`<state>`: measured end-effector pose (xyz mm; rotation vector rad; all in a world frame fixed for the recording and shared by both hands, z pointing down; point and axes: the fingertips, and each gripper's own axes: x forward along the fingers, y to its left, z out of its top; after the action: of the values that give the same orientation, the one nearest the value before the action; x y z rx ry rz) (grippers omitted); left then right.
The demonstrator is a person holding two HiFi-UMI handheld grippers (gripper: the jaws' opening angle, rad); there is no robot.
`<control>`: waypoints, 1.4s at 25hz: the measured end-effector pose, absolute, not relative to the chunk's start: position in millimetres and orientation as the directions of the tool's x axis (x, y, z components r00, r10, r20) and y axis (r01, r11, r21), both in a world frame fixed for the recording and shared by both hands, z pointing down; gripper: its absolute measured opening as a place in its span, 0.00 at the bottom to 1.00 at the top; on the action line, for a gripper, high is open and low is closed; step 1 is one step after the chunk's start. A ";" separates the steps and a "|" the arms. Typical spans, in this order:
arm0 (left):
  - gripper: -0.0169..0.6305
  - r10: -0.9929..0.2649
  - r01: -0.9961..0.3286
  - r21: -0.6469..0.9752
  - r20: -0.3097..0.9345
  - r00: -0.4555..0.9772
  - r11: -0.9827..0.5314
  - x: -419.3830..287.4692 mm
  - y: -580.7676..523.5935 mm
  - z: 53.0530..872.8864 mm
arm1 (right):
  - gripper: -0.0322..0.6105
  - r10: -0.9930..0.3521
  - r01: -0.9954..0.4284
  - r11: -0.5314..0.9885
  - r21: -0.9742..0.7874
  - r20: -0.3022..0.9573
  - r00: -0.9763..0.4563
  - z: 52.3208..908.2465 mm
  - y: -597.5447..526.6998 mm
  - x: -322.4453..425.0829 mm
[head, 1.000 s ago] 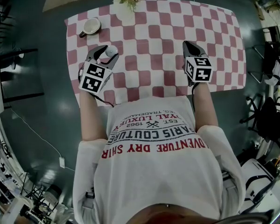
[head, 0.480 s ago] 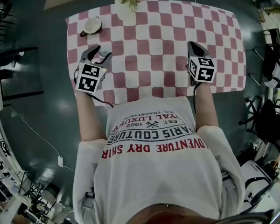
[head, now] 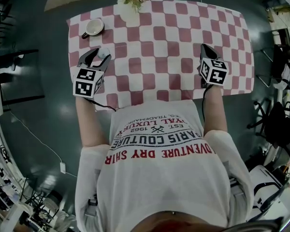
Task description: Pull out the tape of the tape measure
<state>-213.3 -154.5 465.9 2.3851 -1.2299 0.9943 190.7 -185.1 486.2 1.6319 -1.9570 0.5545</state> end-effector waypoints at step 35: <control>0.38 -0.398 -0.783 0.109 0.813 0.425 -0.613 -177.5 -138.6 588.2 | 0.10 -0.508 -0.940 0.332 -0.081 0.824 -0.251 605.5 -153.5 161.0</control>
<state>-177.5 -138.6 588.2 2.2044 -0.9978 1.0714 161.0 -153.5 605.5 1.2742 -1.8861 0.7711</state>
